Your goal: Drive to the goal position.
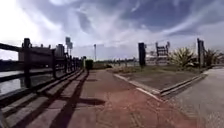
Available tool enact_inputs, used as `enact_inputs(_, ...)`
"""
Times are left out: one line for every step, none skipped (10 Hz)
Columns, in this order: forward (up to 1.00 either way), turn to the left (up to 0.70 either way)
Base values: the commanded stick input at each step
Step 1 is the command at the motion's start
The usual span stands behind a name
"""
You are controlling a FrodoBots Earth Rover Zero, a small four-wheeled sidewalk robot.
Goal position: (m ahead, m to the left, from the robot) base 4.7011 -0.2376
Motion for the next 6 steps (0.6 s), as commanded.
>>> enact_inputs(0.85, -0.04)
enact_inputs(0.85, -0.04)
enact_inputs(0.85, -0.04)
enact_inputs(0.85, -0.04)
enact_inputs(0.85, -0.04)
enact_inputs(0.85, -0.04)
